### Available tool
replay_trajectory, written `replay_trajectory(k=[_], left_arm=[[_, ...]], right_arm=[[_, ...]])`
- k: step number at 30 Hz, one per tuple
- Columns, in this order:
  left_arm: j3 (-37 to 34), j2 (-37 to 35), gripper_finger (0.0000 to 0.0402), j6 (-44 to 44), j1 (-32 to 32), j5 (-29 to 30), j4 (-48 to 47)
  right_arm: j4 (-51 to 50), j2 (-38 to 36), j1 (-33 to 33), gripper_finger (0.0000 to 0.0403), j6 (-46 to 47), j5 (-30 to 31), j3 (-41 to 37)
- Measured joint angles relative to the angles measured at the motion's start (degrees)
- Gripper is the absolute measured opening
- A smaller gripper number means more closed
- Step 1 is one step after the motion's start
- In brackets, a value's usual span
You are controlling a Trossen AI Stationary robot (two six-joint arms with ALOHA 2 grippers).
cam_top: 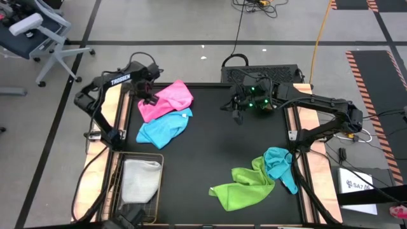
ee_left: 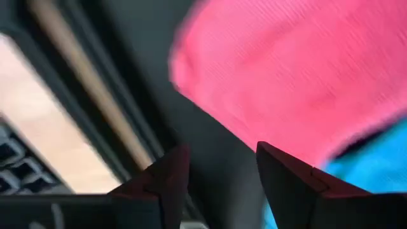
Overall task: Fold microfiber towels
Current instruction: Fold the pink microfiber cloth
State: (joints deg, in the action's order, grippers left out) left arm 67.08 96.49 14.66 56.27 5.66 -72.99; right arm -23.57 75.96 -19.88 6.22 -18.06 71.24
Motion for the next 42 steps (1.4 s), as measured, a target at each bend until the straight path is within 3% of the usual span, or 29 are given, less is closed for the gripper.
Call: replay_trajectory(k=[4,11,20,26,30,42], left_arm=[[-0.1,0.0,0.0186,0.5,-4.0,-2.8,-0.4],[-0.1,0.0,0.0186,-0.2,-10.6,5.4,-0.3],[-0.1,0.0,0.0186,2.8,-16.4,2.5,2.4],[-0.1,0.0,0.0186,-0.6,-21.1,12.6,2.5],[-0.1,0.0,0.0186,-0.1,-20.9,7.8,2.8],[-0.1,6.3,0.0186,-0.6,-20.9,6.3,2.7]], right_arm=[[0.0,0.0,0.0,0.0,0.0,0.0,0.0],[0.0,0.0,0.0,0.0,0.0,0.0,0.0],[-0.1,0.0,0.0,0.0,0.1,-0.2,0.0],[-0.5,0.0,0.1,0.0,0.2,-0.3,0.0],[-2.2,0.0,0.1,0.0,0.2,-0.3,0.0],[-2.5,0.0,0.1,0.0,0.2,-0.3,0.0]])
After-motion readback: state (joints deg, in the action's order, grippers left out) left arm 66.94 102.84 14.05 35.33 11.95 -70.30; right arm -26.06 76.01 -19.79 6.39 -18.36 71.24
